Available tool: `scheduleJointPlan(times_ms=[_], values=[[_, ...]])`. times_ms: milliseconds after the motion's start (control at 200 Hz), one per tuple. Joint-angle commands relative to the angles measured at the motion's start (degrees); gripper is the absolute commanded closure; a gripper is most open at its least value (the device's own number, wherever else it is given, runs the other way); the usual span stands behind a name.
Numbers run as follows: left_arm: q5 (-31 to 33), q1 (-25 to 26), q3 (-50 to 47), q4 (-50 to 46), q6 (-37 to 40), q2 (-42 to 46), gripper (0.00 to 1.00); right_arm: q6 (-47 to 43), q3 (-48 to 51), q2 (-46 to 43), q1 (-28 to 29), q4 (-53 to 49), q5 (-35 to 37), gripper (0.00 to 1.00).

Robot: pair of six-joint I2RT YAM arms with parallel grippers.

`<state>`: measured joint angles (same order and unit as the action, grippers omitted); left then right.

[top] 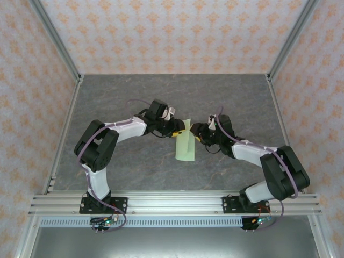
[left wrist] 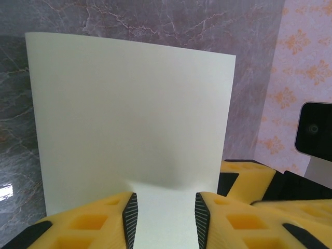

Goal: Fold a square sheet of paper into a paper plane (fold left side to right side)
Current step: First fold in half a square sheet of paper at the center of the table.

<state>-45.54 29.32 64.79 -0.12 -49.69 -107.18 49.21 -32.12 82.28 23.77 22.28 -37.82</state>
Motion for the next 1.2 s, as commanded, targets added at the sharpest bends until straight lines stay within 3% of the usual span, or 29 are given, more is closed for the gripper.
scheduleJointPlan(times_ms=[0,165,340,475,696,1191], values=[[1.7,0.2,1.3,0.5,-0.4,-0.7,0.65,1.2,-0.2,1.2,0.8,4.5,-1.1,0.57],[1.8,0.1,1.4,0.5,-0.5,-0.8,0.67,1.1,-0.8,2.8,1.5,3.5,-0.7,0.64],[2.3,0.2,1.5,-0.4,0.0,-0.1,0.66,0.1,-1.4,3.6,1.6,0.9,0.4,0.83],[4.3,0.2,1.3,-3.6,2.0,1.6,0.58,-2.3,-2.9,4.0,1.6,-3.7,2.1,0.97],[11.3,0.2,1.4,-15.6,9.6,4.0,0.47,-6.8,-5.9,6.3,1.5,-10.6,5.0,0.98],[12.1,2.9,6.3,-17.4,9.9,-1.9,0.43,-8.3,-6.1,9.0,1.6,-14.2,8.2,0.95]])
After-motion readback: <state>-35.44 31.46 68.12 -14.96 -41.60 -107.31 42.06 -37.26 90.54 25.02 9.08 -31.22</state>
